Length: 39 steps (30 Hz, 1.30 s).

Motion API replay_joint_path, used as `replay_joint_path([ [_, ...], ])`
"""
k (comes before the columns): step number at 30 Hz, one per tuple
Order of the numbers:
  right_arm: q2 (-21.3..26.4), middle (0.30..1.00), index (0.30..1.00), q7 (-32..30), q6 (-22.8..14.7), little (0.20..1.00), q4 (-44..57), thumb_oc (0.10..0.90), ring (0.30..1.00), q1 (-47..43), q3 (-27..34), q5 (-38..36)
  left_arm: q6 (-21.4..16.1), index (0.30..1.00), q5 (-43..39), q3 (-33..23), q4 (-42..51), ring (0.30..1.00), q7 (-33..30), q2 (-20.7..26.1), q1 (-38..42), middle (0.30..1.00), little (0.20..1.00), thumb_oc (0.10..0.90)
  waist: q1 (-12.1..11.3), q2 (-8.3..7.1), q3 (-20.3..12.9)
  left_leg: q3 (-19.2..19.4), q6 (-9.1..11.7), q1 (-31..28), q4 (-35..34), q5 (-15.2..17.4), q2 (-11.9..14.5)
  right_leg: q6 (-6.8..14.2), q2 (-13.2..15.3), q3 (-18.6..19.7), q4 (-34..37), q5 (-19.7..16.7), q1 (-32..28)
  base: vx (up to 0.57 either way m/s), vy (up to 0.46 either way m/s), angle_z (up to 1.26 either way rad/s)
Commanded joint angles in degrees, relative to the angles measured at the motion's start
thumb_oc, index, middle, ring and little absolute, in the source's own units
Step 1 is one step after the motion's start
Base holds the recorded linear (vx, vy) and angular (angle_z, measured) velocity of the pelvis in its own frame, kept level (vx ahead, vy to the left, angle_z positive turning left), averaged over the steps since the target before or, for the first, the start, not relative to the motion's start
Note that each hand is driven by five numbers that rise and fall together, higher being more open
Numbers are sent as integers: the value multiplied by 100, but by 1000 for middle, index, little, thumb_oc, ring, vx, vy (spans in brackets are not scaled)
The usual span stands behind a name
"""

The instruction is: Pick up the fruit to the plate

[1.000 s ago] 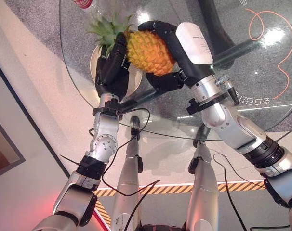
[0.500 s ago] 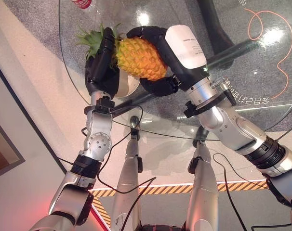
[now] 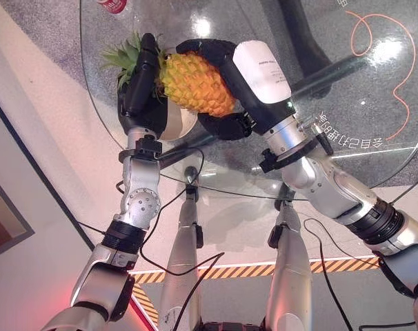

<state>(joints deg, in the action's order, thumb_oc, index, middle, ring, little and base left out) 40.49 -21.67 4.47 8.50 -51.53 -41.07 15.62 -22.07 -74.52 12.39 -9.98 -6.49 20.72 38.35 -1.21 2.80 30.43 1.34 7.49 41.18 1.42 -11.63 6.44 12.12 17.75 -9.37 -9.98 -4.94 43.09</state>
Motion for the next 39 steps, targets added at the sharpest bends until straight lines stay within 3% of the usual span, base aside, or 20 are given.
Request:
replay_joint_path([
  [1, -172, 900, 900, -519, -386, 900, 797, 800, 900, -789, 349, -18, -208, 300, 436, 358, 1130, 300, 408, -133, 589, 300, 200, 100, -135, -99, -64, 106, -20, -78, 188, 211, -13, 66, -36, -348, 268, -539, -147, 0, 0, 0],
  [15, -375, 900, 900, -883, -269, 900, 714, 800, 900, -526, 662, -89, -450, 300, 655, 195, 1110, 300, 167, -265, 521, 300, 200, 100, -119, -80, -64, 133, -22, -124, 133, 206, 1, 57, -40, -325, 270, -523, -161, 0, 0, 0],
  [23, -443, 900, 900, -886, -270, 900, 687, 800, 900, -463, 757, -71, -804, 300, 1376, 26, 1070, 300, -677, -278, 472, 300, 200, 100, -144, -89, -64, 122, -16, -178, 125, 239, 10, 58, -54, -330, 236, -467, -200, 0, 0, 0],
  [39, -583, 900, 900, -835, -235, 900, 587, 800, 900, -552, 791, 3, -1129, 300, 2264, -272, 1096, 300, -2017, -427, 551, 300, 200, 100, -200, -112, -64, 109, 0, -152, 23, 140, 6, 49, -47, -392, 276, -499, -205, 0, 0, 0],
])
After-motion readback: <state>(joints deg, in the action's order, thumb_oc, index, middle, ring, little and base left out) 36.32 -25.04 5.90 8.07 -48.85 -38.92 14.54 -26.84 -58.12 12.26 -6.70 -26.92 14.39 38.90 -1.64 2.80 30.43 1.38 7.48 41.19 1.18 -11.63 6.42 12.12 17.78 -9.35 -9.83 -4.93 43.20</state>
